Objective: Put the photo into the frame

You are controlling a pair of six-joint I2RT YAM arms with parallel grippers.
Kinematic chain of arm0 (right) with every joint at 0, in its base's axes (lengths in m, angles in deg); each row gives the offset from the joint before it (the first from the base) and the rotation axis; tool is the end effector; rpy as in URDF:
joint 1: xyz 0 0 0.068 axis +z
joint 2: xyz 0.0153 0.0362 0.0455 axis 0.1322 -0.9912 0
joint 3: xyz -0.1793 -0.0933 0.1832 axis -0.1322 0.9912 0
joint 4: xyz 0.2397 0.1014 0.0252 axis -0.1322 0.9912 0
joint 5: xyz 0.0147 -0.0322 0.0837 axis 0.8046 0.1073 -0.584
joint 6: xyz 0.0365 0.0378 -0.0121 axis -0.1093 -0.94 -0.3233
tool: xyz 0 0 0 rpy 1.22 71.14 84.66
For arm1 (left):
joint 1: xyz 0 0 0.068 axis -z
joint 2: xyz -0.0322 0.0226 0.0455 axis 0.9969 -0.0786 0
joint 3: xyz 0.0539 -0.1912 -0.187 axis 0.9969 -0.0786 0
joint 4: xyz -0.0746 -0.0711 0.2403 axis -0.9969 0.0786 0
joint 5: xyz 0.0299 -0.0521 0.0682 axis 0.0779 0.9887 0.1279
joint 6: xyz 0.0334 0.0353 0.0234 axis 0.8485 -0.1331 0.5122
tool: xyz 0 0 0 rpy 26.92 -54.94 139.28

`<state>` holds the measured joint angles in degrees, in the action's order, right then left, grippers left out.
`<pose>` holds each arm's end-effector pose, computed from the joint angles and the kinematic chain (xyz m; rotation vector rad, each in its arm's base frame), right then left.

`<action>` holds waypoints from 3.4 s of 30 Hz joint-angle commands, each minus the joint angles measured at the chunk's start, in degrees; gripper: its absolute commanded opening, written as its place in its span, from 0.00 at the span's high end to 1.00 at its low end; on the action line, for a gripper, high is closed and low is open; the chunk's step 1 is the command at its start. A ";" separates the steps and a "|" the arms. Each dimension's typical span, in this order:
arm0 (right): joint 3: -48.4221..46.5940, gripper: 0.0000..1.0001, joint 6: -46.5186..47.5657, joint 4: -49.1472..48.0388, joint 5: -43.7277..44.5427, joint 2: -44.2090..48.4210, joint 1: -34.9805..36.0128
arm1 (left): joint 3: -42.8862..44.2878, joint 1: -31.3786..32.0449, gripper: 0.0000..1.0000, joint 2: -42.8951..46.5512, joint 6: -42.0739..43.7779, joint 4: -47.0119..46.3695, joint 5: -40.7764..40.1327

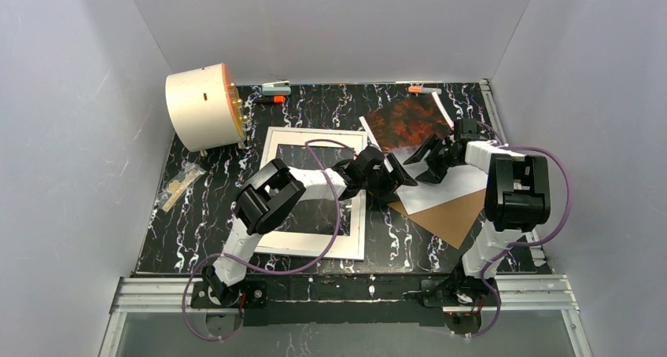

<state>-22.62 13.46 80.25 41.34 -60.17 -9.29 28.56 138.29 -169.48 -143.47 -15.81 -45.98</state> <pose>0.3463 0.0049 0.1414 0.8137 2.6187 0.7852 0.2816 -0.3842 0.1426 -0.4121 2.4588 -1.4879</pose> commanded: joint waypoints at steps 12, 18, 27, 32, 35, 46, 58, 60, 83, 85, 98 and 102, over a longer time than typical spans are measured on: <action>10.02 0.27 0.65 11.25 1.82 -0.13 6.97 | -3.87 0.49 0.21 10.45 10.86 18.45 -8.42; 0.59 0.27 1.79 14.12 8.91 5.95 6.98 | 4.56 -1.56 0.19 9.21 17.94 22.61 -8.10; -12.35 0.26 3.32 15.89 19.16 -1.33 6.63 | 14.69 -6.59 0.20 1.85 22.61 25.25 -8.47; -18.11 0.24 3.58 17.57 23.88 -6.42 6.62 | 20.92 -6.92 0.21 -3.70 25.39 29.60 -13.20; -21.12 0.23 4.02 18.65 24.88 -9.16 6.64 | 23.05 -6.97 0.21 -5.93 25.43 32.10 -15.80; -21.54 0.20 6.00 20.69 20.63 -15.83 6.70 | 27.43 -7.11 0.21 -12.86 16.66 35.66 -7.17; -19.46 0.20 6.76 21.19 10.16 -21.60 7.01 | 25.26 -7.43 0.21 -15.61 10.79 25.41 0.04; -19.32 0.21 6.90 21.20 9.38 -22.19 7.05 | 23.35 -7.73 0.22 -15.34 10.25 21.23 0.63; -18.31 0.23 2.32 20.18 6.30 -24.62 8.81 | 9.90 -9.04 0.22 -10.15 -4.17 -9.38 5.71; -17.16 0.23 0.34 18.99 5.87 -24.31 8.81 | 8.88 -8.98 0.22 -8.78 -4.16 -8.46 5.68; -11.97 0.24 -8.15 13.55 4.43 -22.58 8.86 | 4.59 -8.57 0.23 -5.26 -2.65 -3.13 6.63; -10.75 0.24 -10.28 12.53 5.04 -22.19 8.82 | 5.07 -7.32 0.23 -5.22 -2.14 -0.93 6.63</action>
<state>-40.31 4.43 93.54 35.68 -74.24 -4.28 35.03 127.54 -176.80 -147.14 -25.45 -44.60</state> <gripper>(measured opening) 0.752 0.774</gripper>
